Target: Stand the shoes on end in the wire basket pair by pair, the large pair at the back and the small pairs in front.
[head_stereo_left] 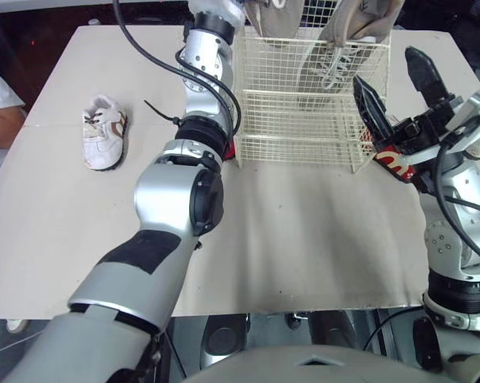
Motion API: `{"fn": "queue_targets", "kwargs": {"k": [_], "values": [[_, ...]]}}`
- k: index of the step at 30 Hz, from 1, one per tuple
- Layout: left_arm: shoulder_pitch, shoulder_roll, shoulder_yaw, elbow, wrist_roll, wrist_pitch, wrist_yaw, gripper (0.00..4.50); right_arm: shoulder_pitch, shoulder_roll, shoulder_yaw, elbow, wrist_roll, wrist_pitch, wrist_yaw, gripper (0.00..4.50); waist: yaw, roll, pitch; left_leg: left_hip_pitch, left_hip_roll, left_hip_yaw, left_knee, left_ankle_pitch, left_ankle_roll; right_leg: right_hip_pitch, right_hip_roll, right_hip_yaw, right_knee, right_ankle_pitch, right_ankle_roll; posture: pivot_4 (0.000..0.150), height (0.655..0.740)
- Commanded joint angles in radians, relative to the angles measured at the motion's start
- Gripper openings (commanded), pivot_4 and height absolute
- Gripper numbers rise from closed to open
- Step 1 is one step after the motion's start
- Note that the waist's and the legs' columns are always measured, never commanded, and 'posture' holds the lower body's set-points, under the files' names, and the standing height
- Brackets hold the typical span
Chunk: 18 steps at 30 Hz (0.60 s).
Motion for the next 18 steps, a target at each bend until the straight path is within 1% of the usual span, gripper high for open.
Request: {"fn": "queue_targets", "kwargs": {"k": [1, 10, 15, 17, 18], "values": [[-0.036, 0.006, -0.009, -0.021, 0.014, 0.007, 0.003, 0.15, 0.001, 0.000, -0.003, -0.053, -0.002, -0.018, -0.012, 4.50, 0.000, 0.000, 0.000, 0.000, 0.000, 0.000, 0.000, 0.000, 0.000, 0.000, 0.000, 0.000, 0.000, 0.000, 0.000, 0.150, 0.6860], [0.019, -0.009, 0.008, -0.039, -0.031, 0.110, -0.070, 0.15, 0.022, -0.003, -0.011, -0.068, -0.003, -0.007, -0.024, 4.50, 0.000, 0.000, 0.000, 0.000, 0.000, 0.000, 0.000, 0.000, 0.000, 0.000, 0.000, 0.000, 0.000, 0.000, 0.000, 0.150, 0.6860], [0.065, -0.006, -0.021, -0.060, -0.012, 0.177, -0.072, 0.15, 0.027, -0.004, -0.008, -0.061, -0.001, -0.007, -0.020, 4.50, -0.001, 0.000, 0.000, 0.000, 0.000, 0.000, 0.000, 0.000, 0.000, 0.000, 0.000, 0.000, 0.000, 0.000, 0.000, 0.150, 0.6860], [0.081, -0.007, -0.026, -0.078, -0.014, 0.191, -0.069, 1.14, 0.025, -0.005, -0.006, -0.057, -0.001, -0.007, -0.016, 4.50, 0.000, 0.000, 0.000, 0.000, 0.000, 0.000, 0.000, 0.000, 0.000, 0.000, 0.000, 0.000, 0.000, 0.000, 0.000, 0.150, 0.6860], [0.090, -0.009, -0.030, -0.092, -0.015, 0.193, -0.073, 1.35, 0.024, -0.006, -0.006, -0.054, -0.001, -0.007, -0.014, 4.50, 0.000, 0.000, 0.000, 0.000, 0.000, 0.000, 0.000, 0.000, 0.000, 0.000, 0.000, 0.000, 0.000, 0.000, 0.000, 0.150, 0.6860]]}}
